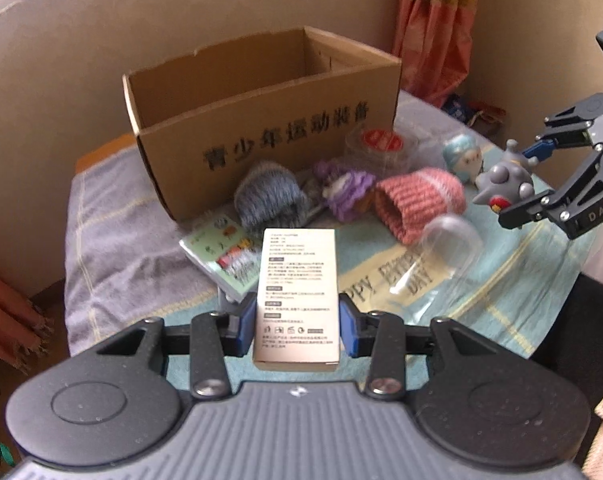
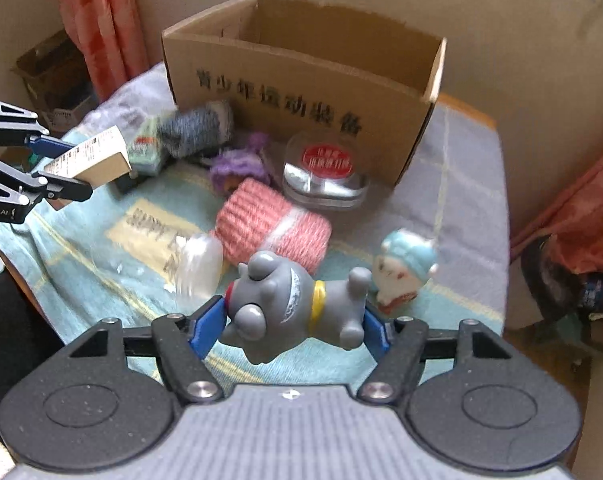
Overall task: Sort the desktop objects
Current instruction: 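Carry both items over the cardboard box and open both tools to drop them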
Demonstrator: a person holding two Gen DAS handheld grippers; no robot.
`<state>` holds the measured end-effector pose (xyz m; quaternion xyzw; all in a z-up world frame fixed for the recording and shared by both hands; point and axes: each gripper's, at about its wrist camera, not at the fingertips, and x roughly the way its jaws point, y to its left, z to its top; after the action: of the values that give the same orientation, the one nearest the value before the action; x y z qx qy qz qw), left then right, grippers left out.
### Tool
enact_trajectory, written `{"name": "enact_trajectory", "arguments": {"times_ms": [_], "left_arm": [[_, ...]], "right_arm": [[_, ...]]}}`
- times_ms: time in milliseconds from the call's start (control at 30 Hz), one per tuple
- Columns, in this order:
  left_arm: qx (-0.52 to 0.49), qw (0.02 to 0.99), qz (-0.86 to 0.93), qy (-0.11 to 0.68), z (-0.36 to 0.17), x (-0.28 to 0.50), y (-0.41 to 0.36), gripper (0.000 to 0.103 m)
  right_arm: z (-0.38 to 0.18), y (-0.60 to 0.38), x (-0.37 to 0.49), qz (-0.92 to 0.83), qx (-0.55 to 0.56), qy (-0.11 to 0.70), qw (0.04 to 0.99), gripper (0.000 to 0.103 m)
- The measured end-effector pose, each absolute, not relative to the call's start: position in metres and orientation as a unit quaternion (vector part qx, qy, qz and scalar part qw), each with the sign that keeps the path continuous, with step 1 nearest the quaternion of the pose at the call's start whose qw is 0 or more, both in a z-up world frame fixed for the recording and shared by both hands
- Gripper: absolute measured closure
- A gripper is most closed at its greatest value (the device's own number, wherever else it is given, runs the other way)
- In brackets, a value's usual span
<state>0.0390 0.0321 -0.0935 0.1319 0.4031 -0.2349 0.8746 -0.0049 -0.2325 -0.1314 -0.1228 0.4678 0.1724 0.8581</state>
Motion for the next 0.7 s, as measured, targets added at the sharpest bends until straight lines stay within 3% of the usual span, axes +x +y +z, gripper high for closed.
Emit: {"name": "enact_trajectory", "arguments": {"times_ms": [367,700], "left_arm": [[0.142,0.886,-0.231,0.376,-0.051,0.045,0.016,0.062],[0.148,0.902,-0.221,0.341,-0.011,0.1,-0.011,0.062]], "right_arm": [[-0.088,-0.229,-0.003,0.182,-0.125,0.427,0.877,0.028],[-0.045,-0.218,0.057,0.171,-0.125,0.388,0.897,0.028]]}}
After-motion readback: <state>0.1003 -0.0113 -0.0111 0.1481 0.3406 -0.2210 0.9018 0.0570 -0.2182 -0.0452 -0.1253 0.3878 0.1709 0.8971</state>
